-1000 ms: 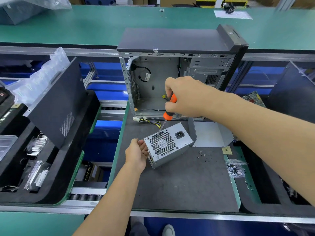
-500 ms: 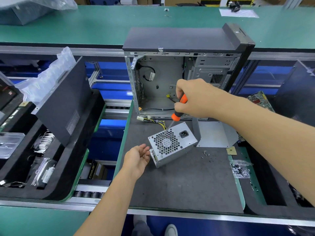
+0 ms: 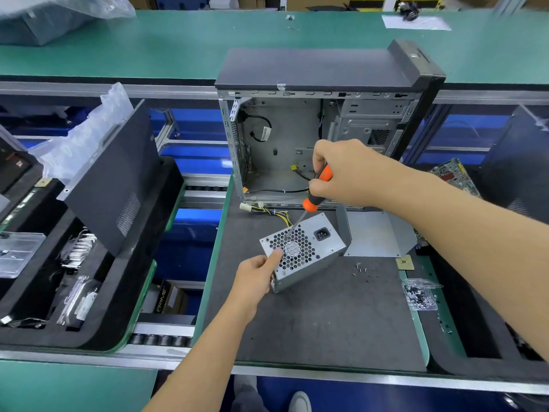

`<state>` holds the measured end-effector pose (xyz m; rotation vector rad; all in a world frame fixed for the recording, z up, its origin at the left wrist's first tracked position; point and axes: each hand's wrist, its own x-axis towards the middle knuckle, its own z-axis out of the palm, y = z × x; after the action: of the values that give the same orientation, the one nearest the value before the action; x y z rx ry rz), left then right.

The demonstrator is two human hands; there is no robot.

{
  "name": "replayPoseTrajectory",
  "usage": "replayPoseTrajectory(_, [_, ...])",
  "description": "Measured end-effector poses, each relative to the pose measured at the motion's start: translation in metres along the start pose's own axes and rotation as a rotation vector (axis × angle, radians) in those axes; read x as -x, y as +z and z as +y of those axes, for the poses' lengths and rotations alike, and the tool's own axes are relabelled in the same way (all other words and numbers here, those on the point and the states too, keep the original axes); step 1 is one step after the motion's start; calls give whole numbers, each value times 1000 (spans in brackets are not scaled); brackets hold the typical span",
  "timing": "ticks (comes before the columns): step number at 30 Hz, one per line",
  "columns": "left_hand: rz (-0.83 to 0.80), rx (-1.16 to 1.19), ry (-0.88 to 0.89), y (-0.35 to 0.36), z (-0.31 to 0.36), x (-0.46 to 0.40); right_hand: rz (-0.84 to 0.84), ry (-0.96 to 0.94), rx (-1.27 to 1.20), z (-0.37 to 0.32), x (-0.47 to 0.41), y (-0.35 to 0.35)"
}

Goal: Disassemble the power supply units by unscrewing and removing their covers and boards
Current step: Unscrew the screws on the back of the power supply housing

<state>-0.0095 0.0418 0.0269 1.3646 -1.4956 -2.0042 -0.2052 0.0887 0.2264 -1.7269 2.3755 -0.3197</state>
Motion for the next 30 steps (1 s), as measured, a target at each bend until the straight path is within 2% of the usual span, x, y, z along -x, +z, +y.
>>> replayPoseTrajectory(6, [53,-2,38,9,-3,-5,11,-8,0,0,2,2])
replayPoseTrajectory(14, [197,-227,121,-3,21,-32,66,7,-56,1,4,-1])
replayPoseTrajectory(23, [156,-254,166,-17,19,-41,33,-27,-137,-6,5,4])
replayPoseTrajectory(30, [141,-220,106,-21,15,-35,-39,-53,-139,-14,5,7])
